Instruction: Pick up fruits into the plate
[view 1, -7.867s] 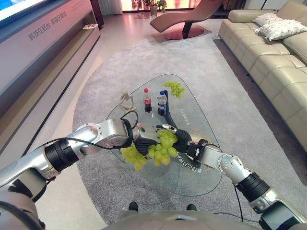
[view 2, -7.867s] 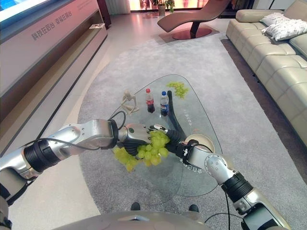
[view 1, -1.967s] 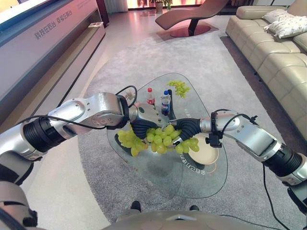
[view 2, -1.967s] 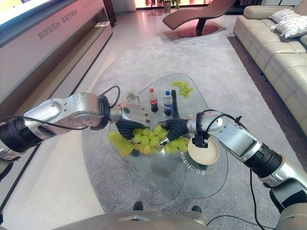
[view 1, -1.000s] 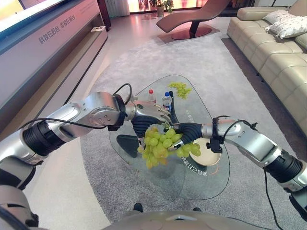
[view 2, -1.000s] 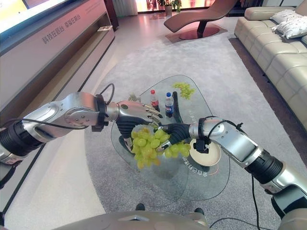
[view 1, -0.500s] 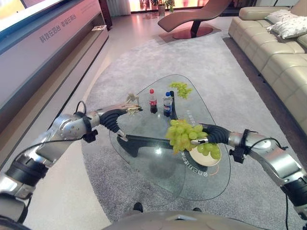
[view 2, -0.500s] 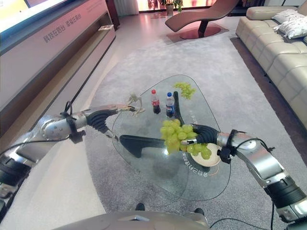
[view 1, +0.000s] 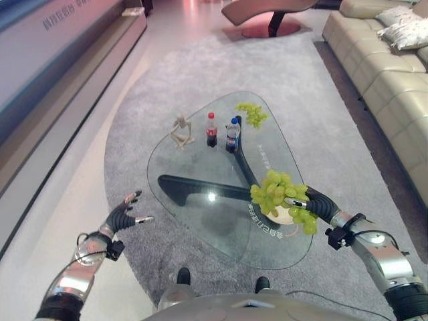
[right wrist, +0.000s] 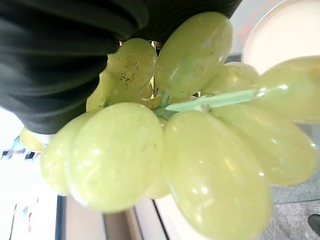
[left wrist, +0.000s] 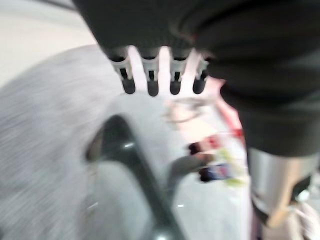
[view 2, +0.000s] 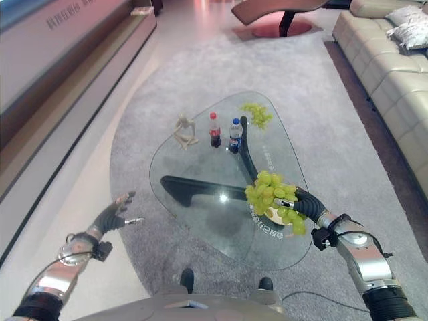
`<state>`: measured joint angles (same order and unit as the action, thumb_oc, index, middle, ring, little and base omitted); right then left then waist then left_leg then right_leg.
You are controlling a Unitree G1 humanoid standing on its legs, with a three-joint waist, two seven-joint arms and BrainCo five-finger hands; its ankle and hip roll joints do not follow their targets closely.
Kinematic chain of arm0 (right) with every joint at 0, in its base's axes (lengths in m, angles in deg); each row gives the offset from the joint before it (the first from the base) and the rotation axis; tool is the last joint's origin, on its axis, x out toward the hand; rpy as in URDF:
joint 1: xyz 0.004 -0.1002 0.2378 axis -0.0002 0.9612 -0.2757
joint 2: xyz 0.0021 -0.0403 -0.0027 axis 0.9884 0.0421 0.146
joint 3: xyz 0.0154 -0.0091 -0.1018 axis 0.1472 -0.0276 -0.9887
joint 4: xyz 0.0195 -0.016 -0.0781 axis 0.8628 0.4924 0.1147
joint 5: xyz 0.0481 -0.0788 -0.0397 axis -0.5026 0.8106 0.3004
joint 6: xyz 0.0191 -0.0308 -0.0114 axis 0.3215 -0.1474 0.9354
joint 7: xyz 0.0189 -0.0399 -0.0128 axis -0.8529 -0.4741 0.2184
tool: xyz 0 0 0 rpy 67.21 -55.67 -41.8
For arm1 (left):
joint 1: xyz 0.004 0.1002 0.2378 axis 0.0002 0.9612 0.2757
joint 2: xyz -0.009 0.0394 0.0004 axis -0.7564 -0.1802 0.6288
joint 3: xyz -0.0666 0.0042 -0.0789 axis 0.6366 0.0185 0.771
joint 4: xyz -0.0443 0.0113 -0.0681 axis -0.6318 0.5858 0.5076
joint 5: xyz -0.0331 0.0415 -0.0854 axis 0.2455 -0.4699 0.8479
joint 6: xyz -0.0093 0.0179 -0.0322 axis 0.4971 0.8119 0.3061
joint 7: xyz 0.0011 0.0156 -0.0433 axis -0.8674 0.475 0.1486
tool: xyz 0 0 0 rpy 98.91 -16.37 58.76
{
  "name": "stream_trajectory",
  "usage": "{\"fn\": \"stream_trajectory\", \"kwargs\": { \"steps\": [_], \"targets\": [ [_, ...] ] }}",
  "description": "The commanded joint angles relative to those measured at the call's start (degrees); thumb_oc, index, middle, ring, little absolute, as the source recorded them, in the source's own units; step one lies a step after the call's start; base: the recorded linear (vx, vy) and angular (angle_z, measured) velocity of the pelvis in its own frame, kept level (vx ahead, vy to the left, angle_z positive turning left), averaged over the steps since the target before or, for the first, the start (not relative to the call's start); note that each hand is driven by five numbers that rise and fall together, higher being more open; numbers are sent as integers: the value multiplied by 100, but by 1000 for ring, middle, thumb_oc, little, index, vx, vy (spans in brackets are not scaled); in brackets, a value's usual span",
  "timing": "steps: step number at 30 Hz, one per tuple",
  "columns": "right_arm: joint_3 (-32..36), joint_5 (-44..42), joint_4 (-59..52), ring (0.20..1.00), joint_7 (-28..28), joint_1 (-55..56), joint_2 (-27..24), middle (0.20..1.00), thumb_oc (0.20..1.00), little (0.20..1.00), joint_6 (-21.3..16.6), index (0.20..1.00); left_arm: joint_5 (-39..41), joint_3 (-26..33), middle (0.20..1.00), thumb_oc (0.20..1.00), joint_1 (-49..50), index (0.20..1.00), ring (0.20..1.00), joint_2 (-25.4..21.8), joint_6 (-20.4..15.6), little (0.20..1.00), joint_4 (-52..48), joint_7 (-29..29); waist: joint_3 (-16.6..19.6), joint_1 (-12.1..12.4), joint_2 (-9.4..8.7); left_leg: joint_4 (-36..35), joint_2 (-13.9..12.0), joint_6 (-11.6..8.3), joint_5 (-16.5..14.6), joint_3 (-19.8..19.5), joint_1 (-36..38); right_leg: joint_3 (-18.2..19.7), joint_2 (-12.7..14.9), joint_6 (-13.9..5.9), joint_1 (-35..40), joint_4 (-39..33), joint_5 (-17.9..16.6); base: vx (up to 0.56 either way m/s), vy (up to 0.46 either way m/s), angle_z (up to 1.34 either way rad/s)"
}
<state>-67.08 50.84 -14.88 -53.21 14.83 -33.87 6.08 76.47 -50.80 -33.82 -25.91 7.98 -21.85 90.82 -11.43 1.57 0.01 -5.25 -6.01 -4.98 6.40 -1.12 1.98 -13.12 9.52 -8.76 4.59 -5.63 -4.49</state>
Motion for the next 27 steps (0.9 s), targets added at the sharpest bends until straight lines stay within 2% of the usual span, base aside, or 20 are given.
{"fn": "stream_trajectory", "kwargs": {
  "steps": [1, 2, 6, 12, 19, 27],
  "targets": [
    [347, 112, 141, 200, -1187, -1048, -39, 200, 200, 200, -723, 200, 368, -183, 1000, 1000, -734, 1000, 1000, 30, -152, 1000, 487, -616, -484, 105, -41, 153, 176, 53, -797, 363, 342, 253, -31, 59, 5, 155, 259, -292, -89, 8],
    [285, 142, 463, 200, -1651, -1440, -58, 200, 200, 200, -772, 200, 530, -322, 1000, 1000, -948, 1000, 1000, 250, -95, 1000, 957, -778, -728, 91, 0, 208, 188, 56, -778, 339, 160, 267, -48, 86, -167, 197, 237, -291, -84, 3],
    [91, 205, 1120, 200, -2489, -2357, -229, 200, 200, 200, -783, 200, 891, -617, 1000, 1000, -1348, 1000, 1000, 479, -39, 1000, 1606, -973, -1225, 89, 102, 360, 214, 54, -741, 285, -256, 268, -87, 161, -578, 370, 222, -196, -63, 1],
    [-116, 186, 2100, 200, -3237, -3507, -681, 200, 200, 200, -602, 200, 725, -1175, 1000, 1000, -1898, 1000, 1000, 546, 24, 1000, 2003, -1128, -1818, 59, 243, 570, 281, 41, -643, 141, -816, 198, -140, 250, -1175, 684, 231, -119, -71, 0],
    [-458, 135, 2767, 200, -3655, -4340, -984, 200, 200, 200, -367, 200, 853, -1580, 1000, 1000, -2113, 1000, 1000, 534, -64, 1000, 1685, -1242, -1837, 90, 389, 773, 392, 104, -591, 44, -1659, 146, -128, 290, -2133, 990, 204, -32, -42, -2],
    [-784, 175, 3425, 200, -3917, -5045, -1107, 200, 200, 200, -38, 200, 1071, -1791, 1000, 1000, -2151, 1000, 1000, 426, -66, 1000, 1413, -1258, -1837, 161, 615, 1001, 505, 162, -571, 38, -2240, 172, -100, 344, -2843, 1379, 278, -2, 2, -5]
  ]
}}
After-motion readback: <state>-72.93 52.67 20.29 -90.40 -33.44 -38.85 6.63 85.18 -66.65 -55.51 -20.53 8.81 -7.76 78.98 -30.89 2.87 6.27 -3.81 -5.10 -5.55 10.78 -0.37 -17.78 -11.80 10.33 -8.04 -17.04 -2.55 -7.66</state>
